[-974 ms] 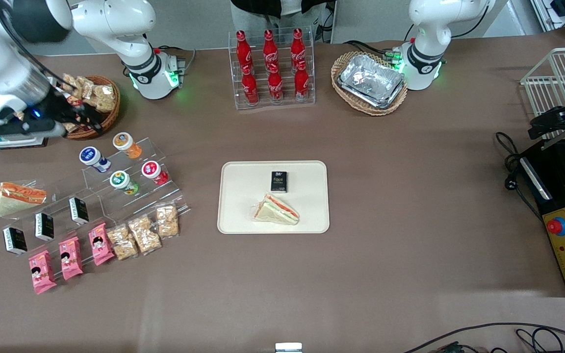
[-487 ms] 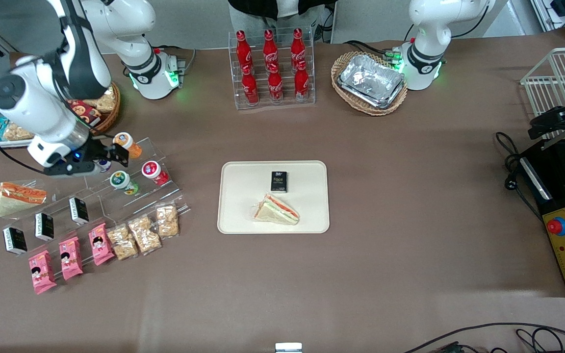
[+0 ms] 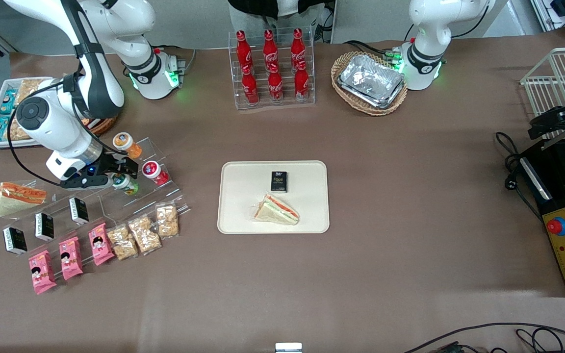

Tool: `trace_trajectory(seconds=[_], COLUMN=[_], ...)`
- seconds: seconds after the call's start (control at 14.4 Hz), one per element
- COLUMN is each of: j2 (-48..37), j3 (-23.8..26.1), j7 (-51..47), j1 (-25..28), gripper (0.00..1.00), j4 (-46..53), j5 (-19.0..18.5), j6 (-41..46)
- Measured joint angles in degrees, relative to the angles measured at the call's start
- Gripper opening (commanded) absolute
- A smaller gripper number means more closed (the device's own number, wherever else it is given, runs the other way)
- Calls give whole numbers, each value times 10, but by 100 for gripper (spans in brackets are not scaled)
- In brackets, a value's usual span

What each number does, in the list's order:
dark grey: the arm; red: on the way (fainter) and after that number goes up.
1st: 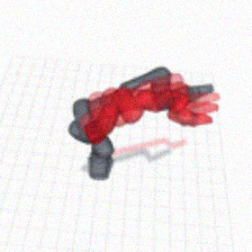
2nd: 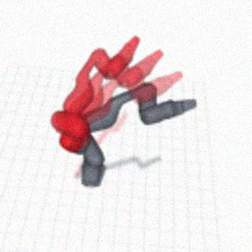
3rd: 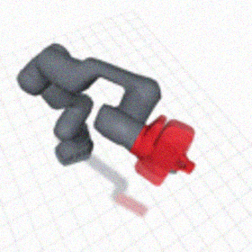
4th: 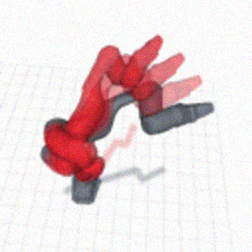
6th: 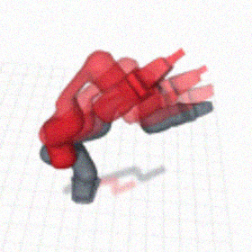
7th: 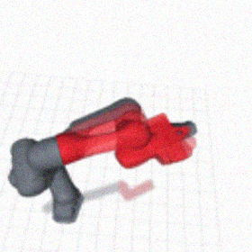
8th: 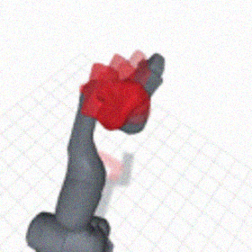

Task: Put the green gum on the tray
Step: 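Lower the right gripper and close it on the green gum canister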

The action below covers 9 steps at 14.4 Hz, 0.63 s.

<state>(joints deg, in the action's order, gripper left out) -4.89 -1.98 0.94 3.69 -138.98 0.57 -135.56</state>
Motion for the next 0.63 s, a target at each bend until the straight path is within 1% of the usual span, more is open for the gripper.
trace_trajectory(seconds=[0.28, 0.63], j2=[0, 5], j3=[-4, -6], j7=[0, 0], j1=[0, -1], gripper=[100, 100], j4=[-5, -26], j5=[0, 0], j6=[-4, -40])
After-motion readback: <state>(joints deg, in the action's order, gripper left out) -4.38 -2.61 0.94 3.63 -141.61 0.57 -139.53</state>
